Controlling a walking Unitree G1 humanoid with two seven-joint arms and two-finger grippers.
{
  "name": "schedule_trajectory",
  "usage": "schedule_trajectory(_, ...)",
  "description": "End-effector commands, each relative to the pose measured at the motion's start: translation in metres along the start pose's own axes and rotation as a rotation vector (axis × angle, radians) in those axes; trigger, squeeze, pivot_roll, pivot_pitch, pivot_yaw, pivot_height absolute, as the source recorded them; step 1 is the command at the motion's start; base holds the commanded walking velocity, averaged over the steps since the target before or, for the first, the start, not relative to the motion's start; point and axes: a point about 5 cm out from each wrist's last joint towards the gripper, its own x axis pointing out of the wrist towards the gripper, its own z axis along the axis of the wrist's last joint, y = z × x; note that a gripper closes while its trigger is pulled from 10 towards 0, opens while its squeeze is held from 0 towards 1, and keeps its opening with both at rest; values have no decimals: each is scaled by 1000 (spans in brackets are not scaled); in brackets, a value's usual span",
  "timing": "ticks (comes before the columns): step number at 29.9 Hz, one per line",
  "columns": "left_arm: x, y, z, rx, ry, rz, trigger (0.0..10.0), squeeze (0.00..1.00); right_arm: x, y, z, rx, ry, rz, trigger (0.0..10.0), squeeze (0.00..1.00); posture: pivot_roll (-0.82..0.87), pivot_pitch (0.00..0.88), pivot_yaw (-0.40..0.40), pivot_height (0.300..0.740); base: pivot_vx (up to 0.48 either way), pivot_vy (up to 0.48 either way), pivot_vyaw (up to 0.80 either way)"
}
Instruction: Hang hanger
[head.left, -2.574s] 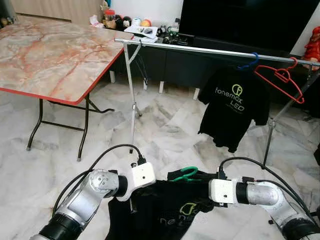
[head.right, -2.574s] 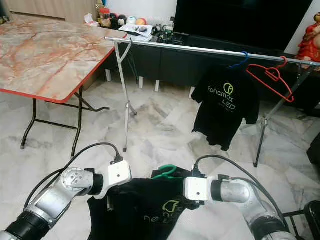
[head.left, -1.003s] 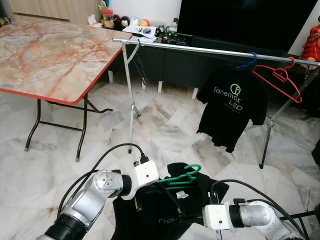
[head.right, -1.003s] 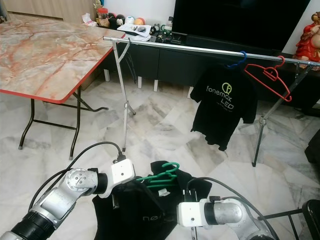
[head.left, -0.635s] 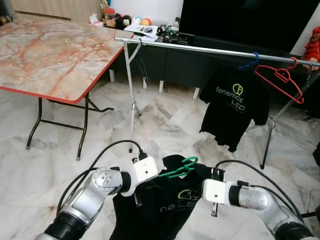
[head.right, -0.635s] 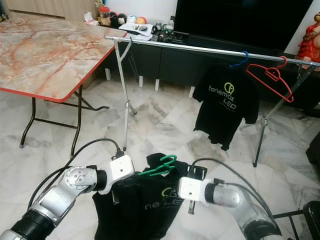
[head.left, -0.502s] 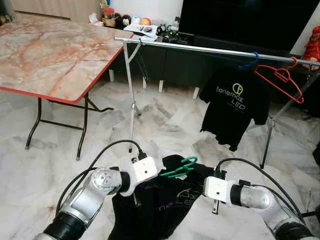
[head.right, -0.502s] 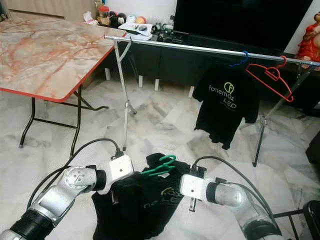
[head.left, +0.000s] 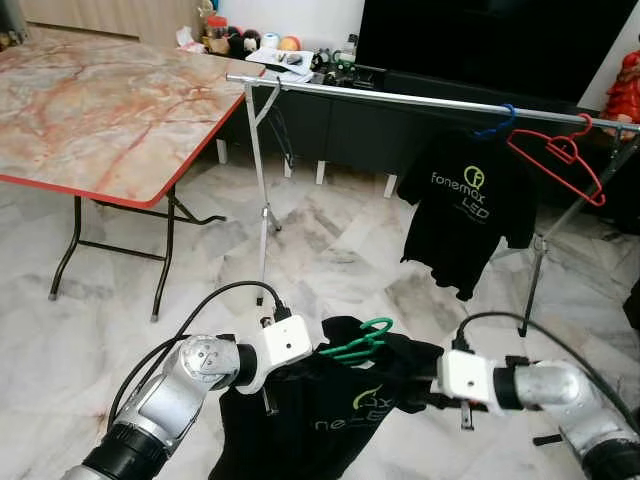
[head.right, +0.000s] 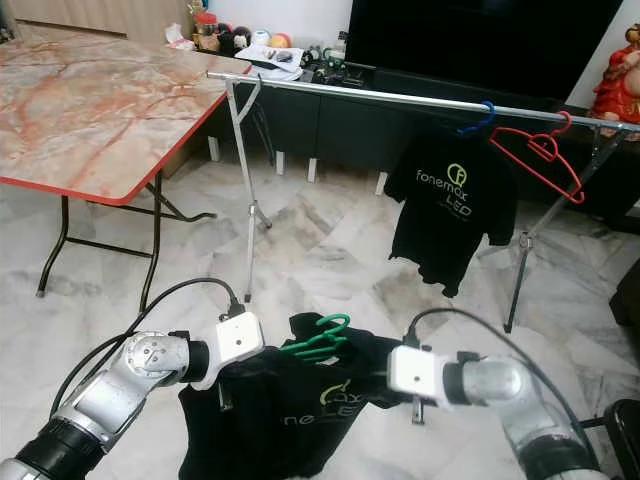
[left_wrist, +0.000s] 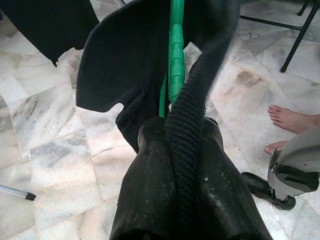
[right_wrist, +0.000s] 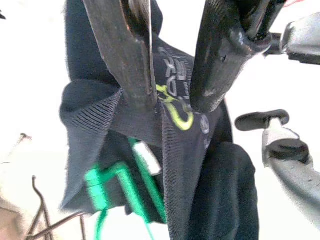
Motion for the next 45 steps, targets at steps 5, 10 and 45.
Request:
schedule_trajectory(5,1,-2,4,20,-11,-22,10000,0,-17,-23,14,20,-81,-95,10000,0,74,57,-100,740,0,0,0)
schedule_trajectory(10,1,-2,4,20,-10,-28,10000,0,-12,-23,19,55,-127,-102,10000,0,73,55,-101,740,0,0,0)
schedule_trajectory(45,1,-1,3,7,-7,-26,10000,0,9,-24,35,-160,-106,-162,10000,0,82,75,-115,740,0,0,0)
